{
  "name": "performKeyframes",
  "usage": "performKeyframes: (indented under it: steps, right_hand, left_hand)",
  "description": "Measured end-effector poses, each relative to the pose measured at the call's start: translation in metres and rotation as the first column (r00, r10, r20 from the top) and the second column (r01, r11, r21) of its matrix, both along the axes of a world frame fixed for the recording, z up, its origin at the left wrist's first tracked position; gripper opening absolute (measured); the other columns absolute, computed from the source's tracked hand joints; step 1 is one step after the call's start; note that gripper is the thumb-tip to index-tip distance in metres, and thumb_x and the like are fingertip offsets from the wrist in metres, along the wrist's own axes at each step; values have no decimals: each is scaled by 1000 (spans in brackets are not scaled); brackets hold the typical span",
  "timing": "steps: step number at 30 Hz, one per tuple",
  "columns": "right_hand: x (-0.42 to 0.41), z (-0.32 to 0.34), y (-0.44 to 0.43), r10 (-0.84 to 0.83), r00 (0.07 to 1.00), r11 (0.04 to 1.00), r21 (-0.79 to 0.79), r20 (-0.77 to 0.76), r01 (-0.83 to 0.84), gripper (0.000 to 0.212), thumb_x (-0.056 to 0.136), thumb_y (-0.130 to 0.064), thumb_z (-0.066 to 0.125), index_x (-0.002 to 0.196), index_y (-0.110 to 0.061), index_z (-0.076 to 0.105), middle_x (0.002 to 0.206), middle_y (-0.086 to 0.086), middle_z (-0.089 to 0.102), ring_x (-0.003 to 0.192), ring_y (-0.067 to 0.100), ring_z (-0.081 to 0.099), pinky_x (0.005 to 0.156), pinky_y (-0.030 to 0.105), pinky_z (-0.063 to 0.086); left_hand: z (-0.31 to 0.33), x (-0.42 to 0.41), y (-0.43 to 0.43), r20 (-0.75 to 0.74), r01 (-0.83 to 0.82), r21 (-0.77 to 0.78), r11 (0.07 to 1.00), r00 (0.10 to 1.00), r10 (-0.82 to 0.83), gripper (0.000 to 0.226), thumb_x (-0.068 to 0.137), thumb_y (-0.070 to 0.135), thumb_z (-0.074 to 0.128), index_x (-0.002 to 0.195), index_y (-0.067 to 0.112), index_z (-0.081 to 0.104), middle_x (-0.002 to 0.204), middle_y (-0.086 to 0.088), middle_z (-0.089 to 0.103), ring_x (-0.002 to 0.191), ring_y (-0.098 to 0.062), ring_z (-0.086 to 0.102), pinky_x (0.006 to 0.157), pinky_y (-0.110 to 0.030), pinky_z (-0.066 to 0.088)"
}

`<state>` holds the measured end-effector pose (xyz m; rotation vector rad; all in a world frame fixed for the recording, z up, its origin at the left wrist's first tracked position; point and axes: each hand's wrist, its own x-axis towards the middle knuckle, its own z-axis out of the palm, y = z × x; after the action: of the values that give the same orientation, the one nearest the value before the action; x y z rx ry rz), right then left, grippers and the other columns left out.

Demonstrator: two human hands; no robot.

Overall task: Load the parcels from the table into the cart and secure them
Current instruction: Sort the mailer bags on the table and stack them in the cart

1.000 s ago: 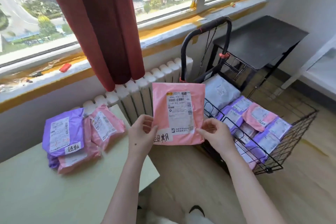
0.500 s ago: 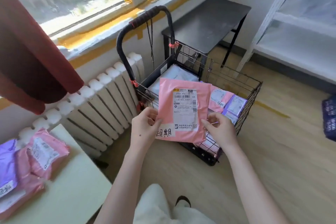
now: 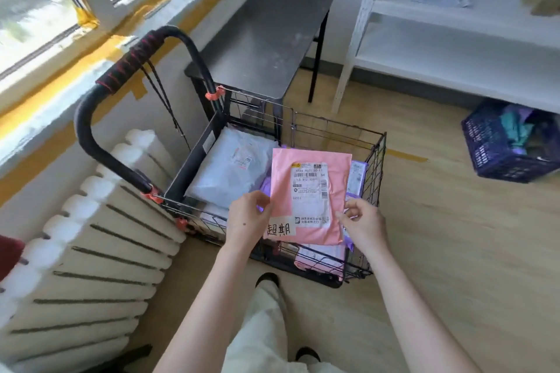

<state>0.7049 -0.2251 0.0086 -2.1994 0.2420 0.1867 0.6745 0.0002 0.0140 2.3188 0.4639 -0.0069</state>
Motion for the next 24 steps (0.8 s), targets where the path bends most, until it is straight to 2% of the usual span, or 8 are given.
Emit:
performKeyframes:
  steps: [3,5,7,10,12,16,19,24]
  right_hand:
    - [24,-20,10,-57,995,998,-42,-79,54,13,82,-10,72,94,-10,66,74,-5,60,68,13,55,64,22,44]
    - [39,-36,15,-92,989,994,-77,-117,84,16,81,-9,72,96,-9,68,71,-10,58,70,14,57,70,28,46]
    - [53,-52,19,-133,977,990,-78,-169,122,17,81,-6,70,98,-5,67,72,-7,58,71,16,56,68,26,42]
    - [65,-79,24,-166,945,984,-110,-283,140,16,83,-6,67,98,-11,65,81,-2,62,78,17,60,70,26,45]
    - [70,-103,26,-172,928,983,-125,-330,137,19,82,-8,67,101,-13,66,85,-3,65,84,19,65,76,33,53]
    - [78,-143,32,-183,884,975,-193,-430,108,16,85,-16,66,100,-17,65,94,-4,66,79,15,61,67,25,47]
    - [88,-163,38,-172,859,971,-230,-483,65,16,86,-20,66,102,-19,63,94,-5,66,80,15,63,74,32,54]
    - [109,-200,40,-177,837,975,-209,-517,77,20,88,-15,64,107,-14,59,96,0,63,83,19,62,67,30,50]
  left_hand:
    - [-23,42,13,-104,70,-25,997,992,-72,11,87,21,64,89,14,72,89,0,73,72,-14,59,64,-24,41]
    - [-35,64,19,-148,121,-36,992,981,-125,12,86,17,63,87,10,73,80,1,69,71,-14,55,61,-23,36]
    - [-49,86,24,-195,179,-49,983,963,-185,12,85,13,63,85,7,73,70,5,61,70,-14,52,58,-21,33]
    - [-82,112,28,-268,219,-82,972,935,-234,14,83,10,61,86,6,73,79,-3,69,75,-19,58,69,-27,44]
    - [-106,124,27,-322,207,-96,974,919,-227,15,83,8,60,87,8,74,85,-5,73,79,-21,63,75,-29,50]
    - [-154,137,20,-485,167,-125,978,850,-207,17,83,12,56,88,16,71,84,-11,73,78,-29,69,72,-36,57]
    - [-197,137,16,-558,101,-156,983,812,-172,18,81,14,56,89,24,69,98,-8,72,83,-30,70,73,-41,59]
    - [-210,148,-1,-518,58,-173,983,844,-141,25,91,15,57,111,6,69,110,-8,71,98,-25,66,83,-27,50]
